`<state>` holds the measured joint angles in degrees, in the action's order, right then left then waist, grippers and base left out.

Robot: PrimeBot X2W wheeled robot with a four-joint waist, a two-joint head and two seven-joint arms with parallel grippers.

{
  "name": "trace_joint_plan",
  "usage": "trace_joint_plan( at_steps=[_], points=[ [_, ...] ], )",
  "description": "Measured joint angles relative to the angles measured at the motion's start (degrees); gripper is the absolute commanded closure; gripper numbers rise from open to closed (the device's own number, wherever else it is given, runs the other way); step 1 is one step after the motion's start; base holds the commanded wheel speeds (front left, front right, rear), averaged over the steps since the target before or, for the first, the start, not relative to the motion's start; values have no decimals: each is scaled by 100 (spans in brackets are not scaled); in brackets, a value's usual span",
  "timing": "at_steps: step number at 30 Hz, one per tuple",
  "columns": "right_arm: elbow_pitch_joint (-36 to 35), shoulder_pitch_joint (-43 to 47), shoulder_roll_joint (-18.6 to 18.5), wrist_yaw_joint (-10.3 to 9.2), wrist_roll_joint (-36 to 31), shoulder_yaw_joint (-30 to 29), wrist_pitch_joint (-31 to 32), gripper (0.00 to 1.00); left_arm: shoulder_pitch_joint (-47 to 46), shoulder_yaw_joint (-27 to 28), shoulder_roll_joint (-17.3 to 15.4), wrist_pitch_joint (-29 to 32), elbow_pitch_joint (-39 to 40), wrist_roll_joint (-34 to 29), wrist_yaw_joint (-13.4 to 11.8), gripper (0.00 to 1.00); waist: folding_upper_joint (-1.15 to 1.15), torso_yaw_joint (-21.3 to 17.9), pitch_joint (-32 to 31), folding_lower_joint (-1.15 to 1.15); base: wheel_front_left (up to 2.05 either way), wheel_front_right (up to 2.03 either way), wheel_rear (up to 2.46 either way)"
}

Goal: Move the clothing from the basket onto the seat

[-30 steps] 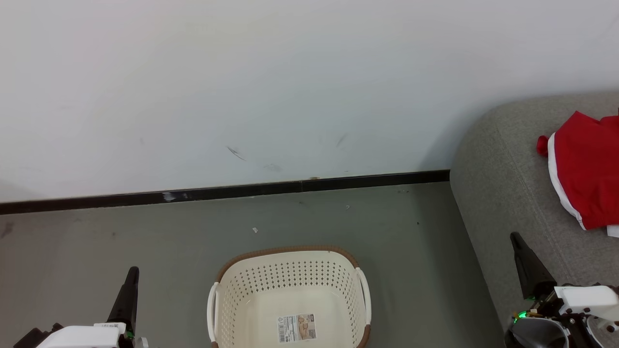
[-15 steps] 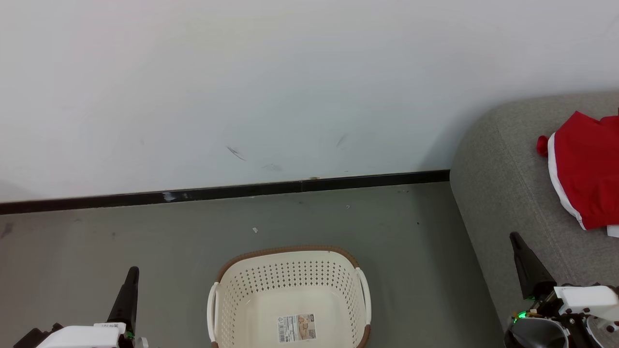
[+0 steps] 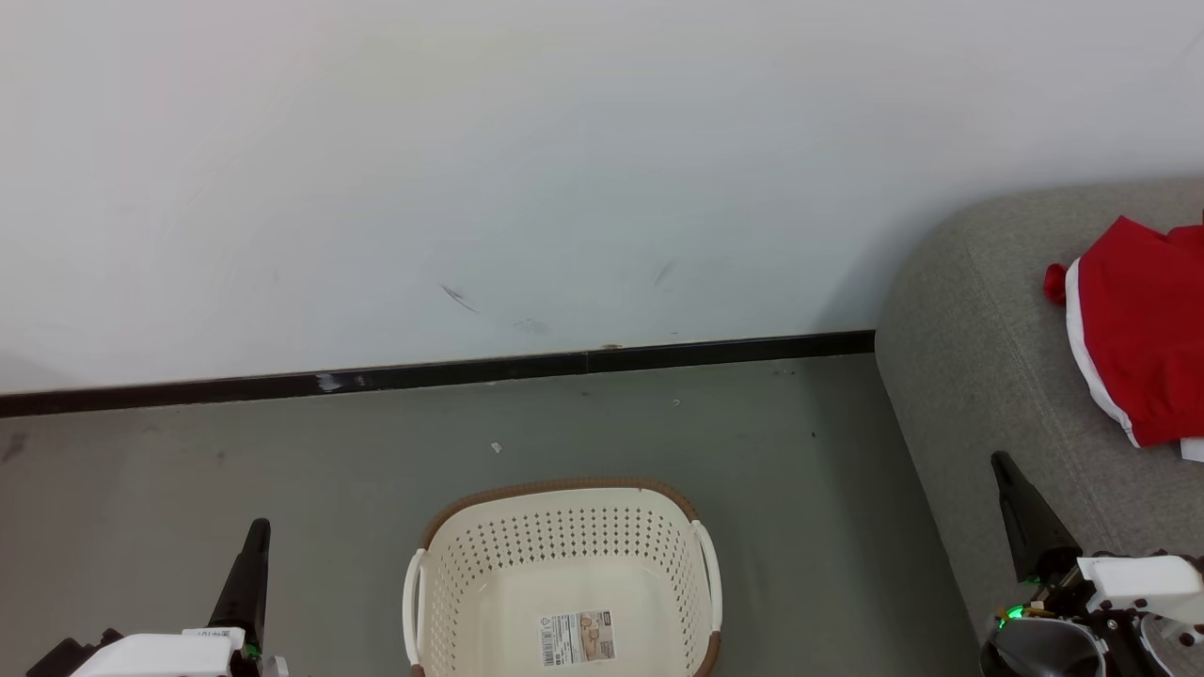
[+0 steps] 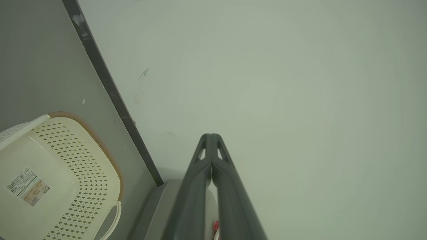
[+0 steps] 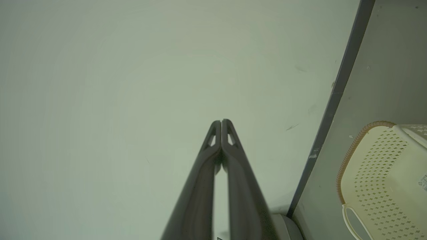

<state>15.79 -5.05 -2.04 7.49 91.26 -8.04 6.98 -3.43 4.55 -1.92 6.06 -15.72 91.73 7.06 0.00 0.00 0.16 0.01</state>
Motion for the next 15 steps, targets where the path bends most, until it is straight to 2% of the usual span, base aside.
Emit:
trace_joint_plan(
  at_steps=[15],
  points=[
    [-4, 1, 0, 0, 0, 3, 0, 100, 0, 1, 0, 0, 1, 0, 0, 100, 0, 0, 0, 0, 0, 0, 0]
  ],
)
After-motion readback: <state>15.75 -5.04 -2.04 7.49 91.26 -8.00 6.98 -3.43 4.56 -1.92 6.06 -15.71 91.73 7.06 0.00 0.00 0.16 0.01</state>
